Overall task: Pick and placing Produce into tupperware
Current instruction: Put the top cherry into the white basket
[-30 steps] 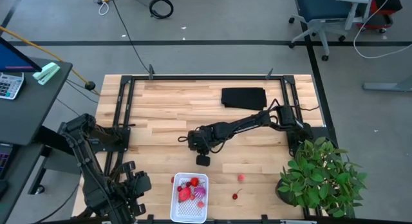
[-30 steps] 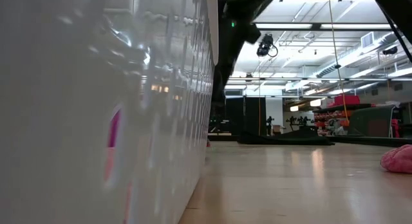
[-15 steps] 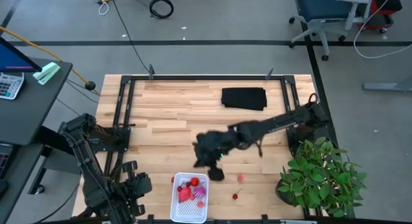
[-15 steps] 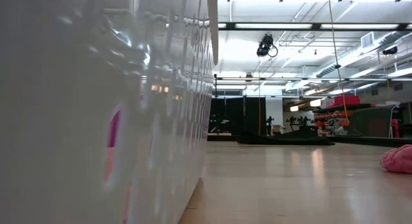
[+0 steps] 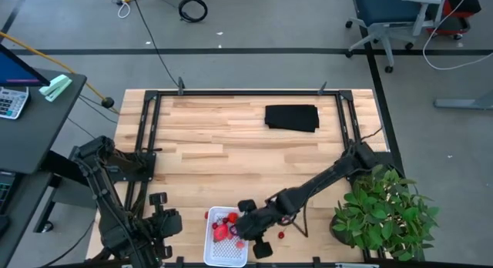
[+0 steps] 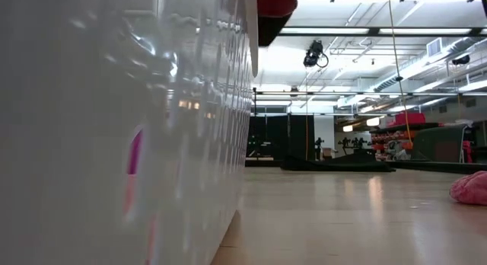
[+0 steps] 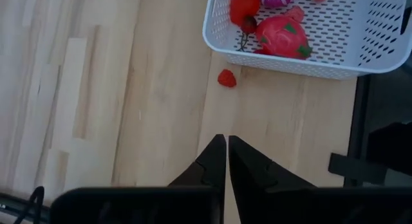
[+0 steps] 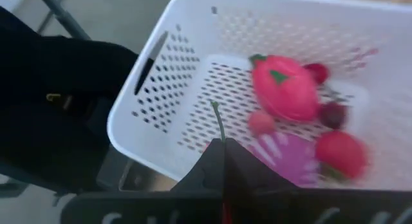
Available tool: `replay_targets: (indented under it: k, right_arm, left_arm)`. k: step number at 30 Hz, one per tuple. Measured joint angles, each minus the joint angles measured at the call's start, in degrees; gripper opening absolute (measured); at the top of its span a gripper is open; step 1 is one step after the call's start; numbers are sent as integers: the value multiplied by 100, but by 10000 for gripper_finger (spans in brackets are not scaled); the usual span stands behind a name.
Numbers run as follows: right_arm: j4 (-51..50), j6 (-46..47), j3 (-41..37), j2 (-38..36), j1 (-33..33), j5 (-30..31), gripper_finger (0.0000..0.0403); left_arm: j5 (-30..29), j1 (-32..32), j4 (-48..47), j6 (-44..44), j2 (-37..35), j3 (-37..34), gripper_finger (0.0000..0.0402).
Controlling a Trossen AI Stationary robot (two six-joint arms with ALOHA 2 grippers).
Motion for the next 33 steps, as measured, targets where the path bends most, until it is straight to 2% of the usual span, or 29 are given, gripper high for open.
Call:
replay_targets:
  k: [6, 13, 18, 27, 33]
  right_arm:
    - [665, 75, 2, 231, 33, 9, 3]
    - [1097, 257, 17, 62, -61, 20, 2]
    - [1113, 392, 3, 279, -72, 0, 2]
    - [1263, 94, 2, 412, -279, 18, 15]
    - [1280, 97, 2, 412, -386, 69, 37]
  left_arm:
    - [-38, 1, 172, 1, 0, 0, 21]
    - [-38, 2, 382, 1, 0, 0, 15]
    - [-58, 1, 397, 4, 0, 0, 22]
    - [-91, 43, 402, 7, 0, 0, 17]
    - [-404, 60, 403, -1, 0, 0, 13]
